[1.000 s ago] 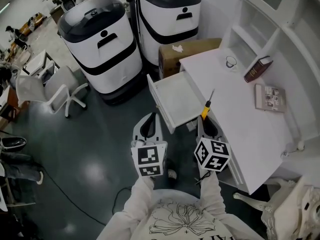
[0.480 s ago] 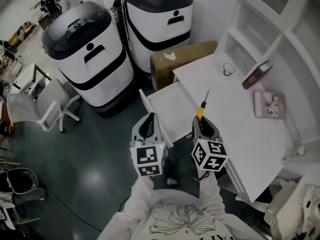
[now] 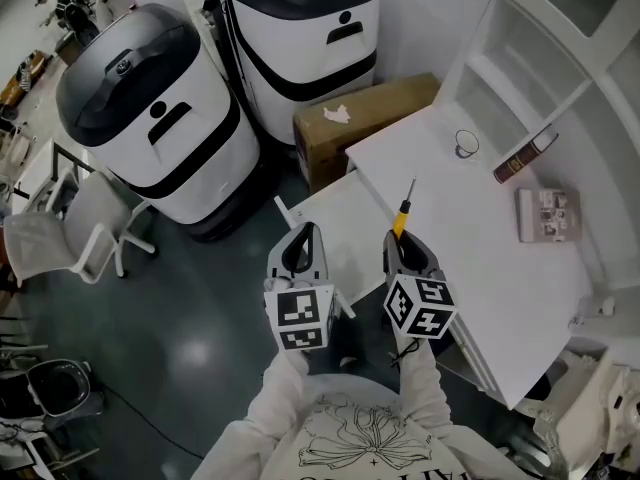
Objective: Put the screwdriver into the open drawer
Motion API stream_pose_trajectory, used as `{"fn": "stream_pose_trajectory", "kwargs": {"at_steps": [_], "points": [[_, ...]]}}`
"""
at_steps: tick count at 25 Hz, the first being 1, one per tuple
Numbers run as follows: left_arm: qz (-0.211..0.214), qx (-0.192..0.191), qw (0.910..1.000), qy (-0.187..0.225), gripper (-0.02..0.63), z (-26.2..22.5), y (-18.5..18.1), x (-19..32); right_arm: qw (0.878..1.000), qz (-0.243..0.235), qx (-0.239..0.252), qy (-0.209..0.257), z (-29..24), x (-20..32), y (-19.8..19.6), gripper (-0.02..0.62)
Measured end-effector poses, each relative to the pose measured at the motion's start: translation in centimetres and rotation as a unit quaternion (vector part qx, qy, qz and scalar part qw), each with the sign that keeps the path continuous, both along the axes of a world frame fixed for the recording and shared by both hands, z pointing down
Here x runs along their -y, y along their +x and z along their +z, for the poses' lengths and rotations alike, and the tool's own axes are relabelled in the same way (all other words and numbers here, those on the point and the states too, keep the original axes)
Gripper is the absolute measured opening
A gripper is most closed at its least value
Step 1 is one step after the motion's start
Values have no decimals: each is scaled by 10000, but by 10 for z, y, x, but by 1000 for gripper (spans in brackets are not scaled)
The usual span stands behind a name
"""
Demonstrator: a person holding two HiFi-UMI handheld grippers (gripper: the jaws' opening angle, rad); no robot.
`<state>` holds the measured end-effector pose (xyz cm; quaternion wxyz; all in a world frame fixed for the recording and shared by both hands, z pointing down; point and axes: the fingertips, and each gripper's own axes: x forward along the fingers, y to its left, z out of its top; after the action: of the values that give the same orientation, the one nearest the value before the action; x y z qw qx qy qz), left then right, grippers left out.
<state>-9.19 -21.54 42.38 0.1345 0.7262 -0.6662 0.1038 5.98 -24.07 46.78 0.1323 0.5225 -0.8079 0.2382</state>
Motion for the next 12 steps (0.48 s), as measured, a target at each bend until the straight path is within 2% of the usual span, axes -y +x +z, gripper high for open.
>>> {"fn": "stream_pose_trajectory", "kwargs": {"at_steps": [12], "points": [[303,-42,9985,-448,6,50,-13,47,9988,141,-134,-452,51,37,-14,69]]}}
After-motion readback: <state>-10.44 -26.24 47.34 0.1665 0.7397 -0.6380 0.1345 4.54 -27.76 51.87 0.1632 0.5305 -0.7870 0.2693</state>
